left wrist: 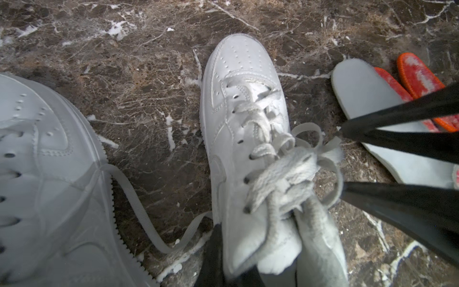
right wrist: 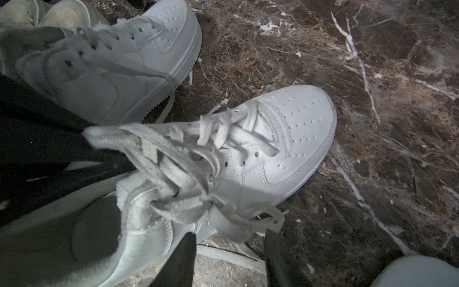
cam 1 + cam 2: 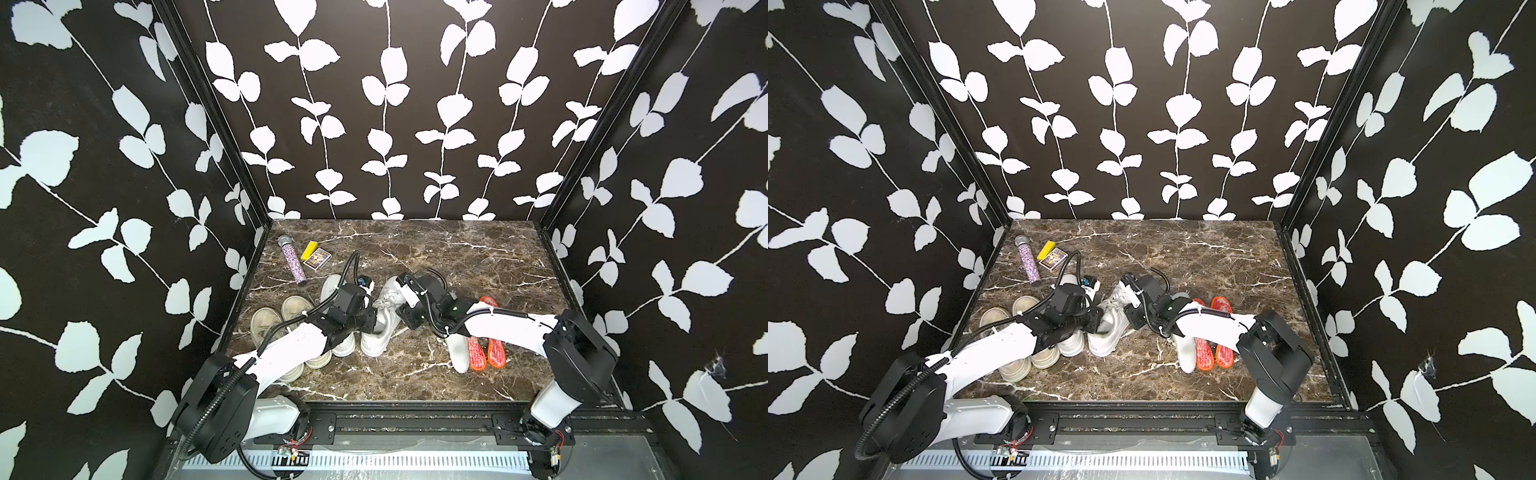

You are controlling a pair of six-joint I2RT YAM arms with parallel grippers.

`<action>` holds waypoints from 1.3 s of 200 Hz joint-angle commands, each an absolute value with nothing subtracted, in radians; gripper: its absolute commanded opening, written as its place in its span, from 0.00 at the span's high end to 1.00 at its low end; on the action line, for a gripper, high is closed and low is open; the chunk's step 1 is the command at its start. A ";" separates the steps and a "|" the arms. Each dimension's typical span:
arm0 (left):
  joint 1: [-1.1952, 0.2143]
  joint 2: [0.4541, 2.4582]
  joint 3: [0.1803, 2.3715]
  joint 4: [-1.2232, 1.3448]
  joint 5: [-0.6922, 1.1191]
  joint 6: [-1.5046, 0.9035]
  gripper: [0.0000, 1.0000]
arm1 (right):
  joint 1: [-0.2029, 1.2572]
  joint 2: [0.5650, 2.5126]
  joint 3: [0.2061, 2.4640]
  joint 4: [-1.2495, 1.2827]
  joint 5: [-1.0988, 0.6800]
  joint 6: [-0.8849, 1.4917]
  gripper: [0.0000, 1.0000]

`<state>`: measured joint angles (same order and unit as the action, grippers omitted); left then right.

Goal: Remove the insole from the shoe
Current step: Untie the shoelace on the shoe.

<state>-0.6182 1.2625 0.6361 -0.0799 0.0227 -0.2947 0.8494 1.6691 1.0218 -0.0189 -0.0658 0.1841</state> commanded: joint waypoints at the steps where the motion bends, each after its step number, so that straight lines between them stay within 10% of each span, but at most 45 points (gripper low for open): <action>1: -0.617 1.252 0.621 -0.043 0.066 -0.285 1.00 | 0.856 1.688 1.054 -0.002 -0.060 0.159 0.57; 126: -0.617 1.235 0.616 -0.055 0.044 -0.285 1.00 | 0.856 1.678 1.044 -0.007 -0.049 0.155 1.00; 260: -0.617 1.223 0.627 -0.096 -0.030 -0.287 1.00 | 0.776 1.485 0.914 -0.002 0.118 0.268 1.00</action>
<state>-0.6182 1.2594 0.6331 -0.0803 -0.0128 -0.2909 0.8143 1.5238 0.9371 -0.0193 0.0776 0.2161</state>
